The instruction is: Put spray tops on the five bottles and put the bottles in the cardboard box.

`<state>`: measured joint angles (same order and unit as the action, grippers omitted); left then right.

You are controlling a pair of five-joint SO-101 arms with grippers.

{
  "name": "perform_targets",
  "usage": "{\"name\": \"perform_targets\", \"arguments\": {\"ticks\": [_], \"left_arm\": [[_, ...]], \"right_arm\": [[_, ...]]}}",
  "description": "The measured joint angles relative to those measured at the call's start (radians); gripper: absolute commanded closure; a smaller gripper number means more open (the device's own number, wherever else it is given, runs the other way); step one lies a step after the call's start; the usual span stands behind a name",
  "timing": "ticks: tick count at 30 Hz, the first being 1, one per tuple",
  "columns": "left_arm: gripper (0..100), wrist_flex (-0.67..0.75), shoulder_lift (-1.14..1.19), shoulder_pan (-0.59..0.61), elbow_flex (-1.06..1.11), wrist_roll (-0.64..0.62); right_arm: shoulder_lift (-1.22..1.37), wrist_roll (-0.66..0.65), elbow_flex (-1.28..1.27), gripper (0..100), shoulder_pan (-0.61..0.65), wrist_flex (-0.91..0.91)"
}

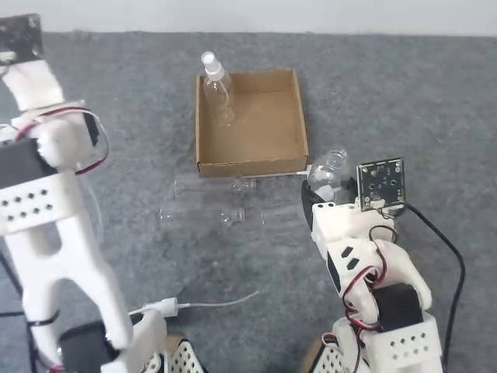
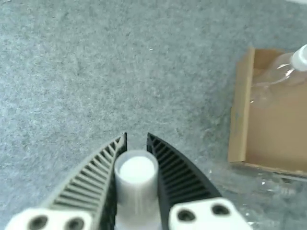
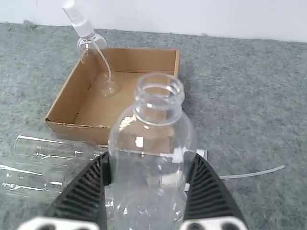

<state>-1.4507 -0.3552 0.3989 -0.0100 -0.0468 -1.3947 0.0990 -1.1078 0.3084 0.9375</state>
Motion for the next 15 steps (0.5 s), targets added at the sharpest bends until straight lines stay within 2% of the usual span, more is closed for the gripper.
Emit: {"name": "perform_targets", "arguments": {"ticks": [7, 15], "left_arm": [[99, 0.015, -0.077, -0.035, 0.015, -0.069], [99, 0.127, -0.258, -0.071, 0.247, -0.107]], "right_arm": [[0.0, 0.0, -0.041, 99.1, 0.0, -0.002], [0.0, 0.0, -0.049, 99.1, 0.0, -0.002]]}}
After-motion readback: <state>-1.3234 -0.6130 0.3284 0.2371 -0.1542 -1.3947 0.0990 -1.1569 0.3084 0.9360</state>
